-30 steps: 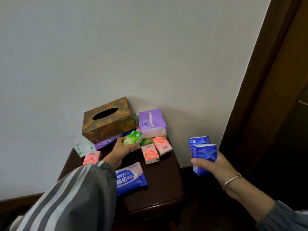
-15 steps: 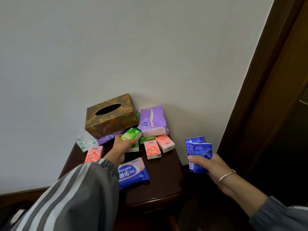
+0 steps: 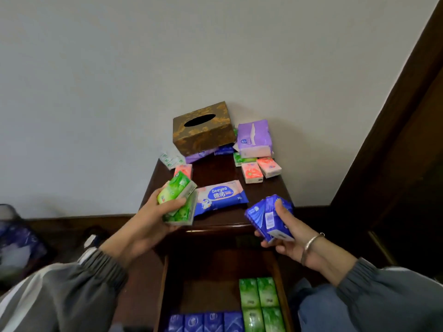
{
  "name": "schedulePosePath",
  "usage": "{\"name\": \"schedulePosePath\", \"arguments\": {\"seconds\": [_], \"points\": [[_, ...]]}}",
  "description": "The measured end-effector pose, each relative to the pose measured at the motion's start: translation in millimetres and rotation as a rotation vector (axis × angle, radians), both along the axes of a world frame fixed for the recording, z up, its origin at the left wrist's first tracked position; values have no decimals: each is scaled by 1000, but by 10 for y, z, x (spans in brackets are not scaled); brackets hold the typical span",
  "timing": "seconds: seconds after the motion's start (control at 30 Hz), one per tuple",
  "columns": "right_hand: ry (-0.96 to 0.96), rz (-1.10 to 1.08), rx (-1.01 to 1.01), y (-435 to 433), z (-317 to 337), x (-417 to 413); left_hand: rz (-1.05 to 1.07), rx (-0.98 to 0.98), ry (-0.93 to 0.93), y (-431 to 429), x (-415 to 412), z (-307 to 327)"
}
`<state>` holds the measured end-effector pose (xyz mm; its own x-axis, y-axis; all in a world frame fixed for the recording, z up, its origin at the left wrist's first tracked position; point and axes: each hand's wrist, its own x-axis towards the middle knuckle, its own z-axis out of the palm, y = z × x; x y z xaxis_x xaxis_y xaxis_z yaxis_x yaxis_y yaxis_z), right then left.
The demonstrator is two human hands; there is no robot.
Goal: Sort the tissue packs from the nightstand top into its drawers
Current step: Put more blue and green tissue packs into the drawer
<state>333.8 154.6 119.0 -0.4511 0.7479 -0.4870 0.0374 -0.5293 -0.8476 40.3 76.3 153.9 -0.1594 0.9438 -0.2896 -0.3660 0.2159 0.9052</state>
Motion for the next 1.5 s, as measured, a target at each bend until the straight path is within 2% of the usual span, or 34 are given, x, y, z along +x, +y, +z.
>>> {"name": "schedulePosePath", "arguments": {"seconds": [0.13,0.3,0.5,0.8,1.03,1.1,1.2,1.37,1.43,1.5], "points": [[-33,72,-84,-481,-397,-213,31,-85,-132,-883,-156,-558],[-117,105,-223,-916,-966,-556,269,-185,-292,-1493,-202,-1260],[-282,139,-256,-1047,-1417,-1108,512,-189,-276,-1703,-378,-1611],[-385,177,-70,-780,-1955,-1663,650,-213,-164,-1720,-579,-1834],[-641,573,231,-413,-2266,-2003,629,-204,-128,-1492,-607,-1867],[-649,513,250,-297,-2325,-2046,627,-205,-114,-1434,-602,-1866],[-582,325,75,-239,-2329,-1984,614,-203,-68,-1361,-584,-1858],[-649,301,-213,-486,-2434,-1830,602,-211,-59,-1306,-562,-1882],[-656,289,-215,-563,-2514,-1898,602,-213,-72,-1296,-552,-1883],[-634,263,-78,-597,-2558,-2016,599,-219,-73,-1300,-548,-1887]]}}
